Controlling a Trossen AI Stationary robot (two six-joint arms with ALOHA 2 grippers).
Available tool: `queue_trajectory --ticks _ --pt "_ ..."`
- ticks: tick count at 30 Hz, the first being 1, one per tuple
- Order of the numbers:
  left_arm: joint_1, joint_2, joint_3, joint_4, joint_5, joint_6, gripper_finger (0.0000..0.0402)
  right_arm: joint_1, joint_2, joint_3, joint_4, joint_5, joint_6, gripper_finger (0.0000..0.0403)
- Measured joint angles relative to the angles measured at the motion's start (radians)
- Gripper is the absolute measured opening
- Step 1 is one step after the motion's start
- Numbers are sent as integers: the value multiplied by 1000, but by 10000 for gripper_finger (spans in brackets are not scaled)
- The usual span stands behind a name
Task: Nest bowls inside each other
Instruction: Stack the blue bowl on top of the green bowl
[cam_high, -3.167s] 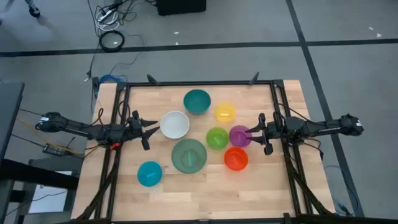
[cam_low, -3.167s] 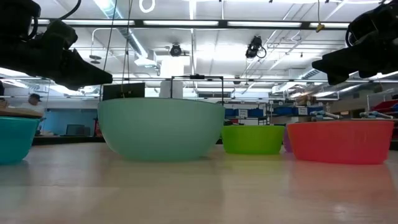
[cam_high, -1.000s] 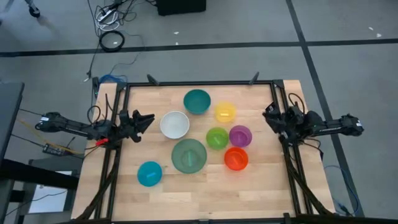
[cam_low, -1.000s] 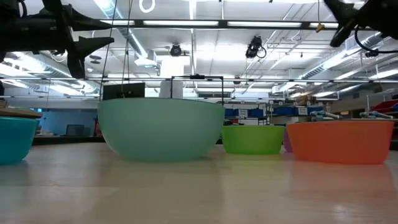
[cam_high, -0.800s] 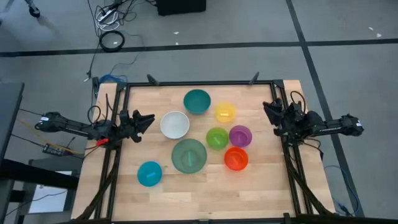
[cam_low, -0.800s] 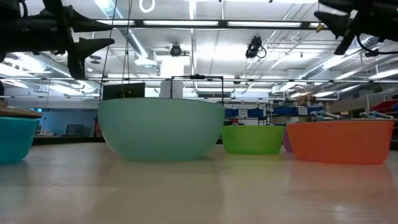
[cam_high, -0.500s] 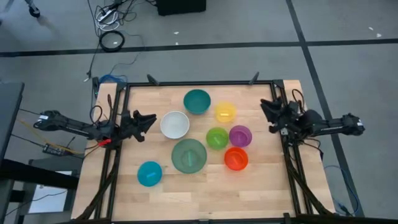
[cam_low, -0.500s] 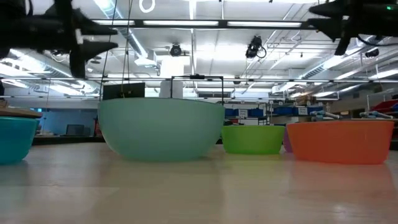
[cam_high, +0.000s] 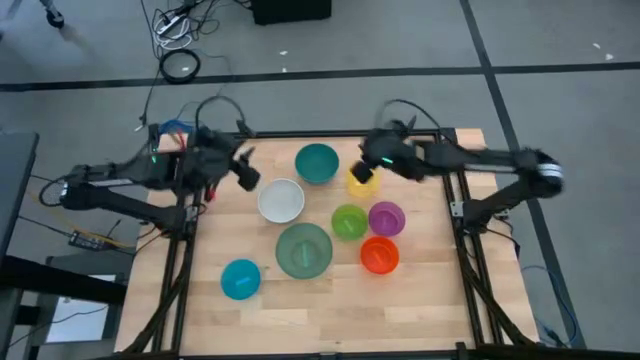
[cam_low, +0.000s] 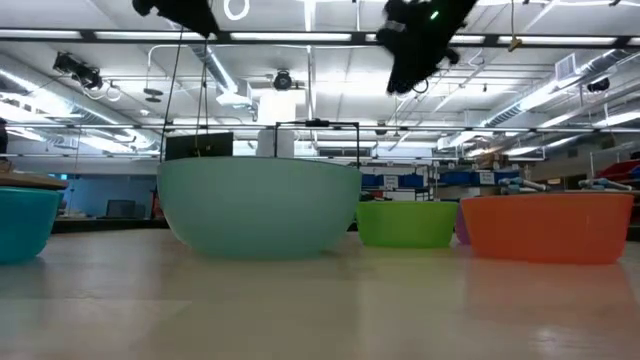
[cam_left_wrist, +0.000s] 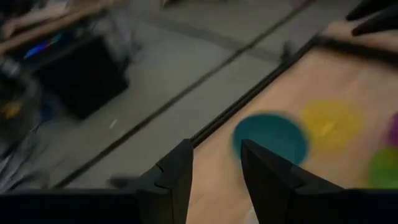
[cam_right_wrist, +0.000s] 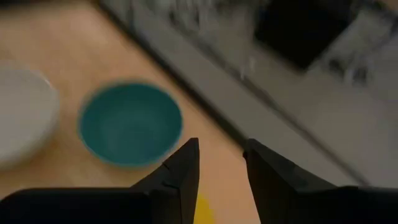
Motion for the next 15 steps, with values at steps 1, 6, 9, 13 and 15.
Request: queue_trajectory --ticks 1,6,9,13,15 --pt "38 11 47 -76 13 -18 144 -31 55 44 -39 -40 2 119" --pt "235 17 152 -298 160 -62 144 -193 227 162 -67 -323 -29 119" --pt "320 6 151 -353 272 -86 144 -284 276 190 -69 -448 -29 120" --pt "371 16 151 -415 288 -111 144 -391 320 193 -64 -667 -14 131" --pt "378 29 150 -413 293 -100 144 -424 341 193 -51 -759 -12 140"
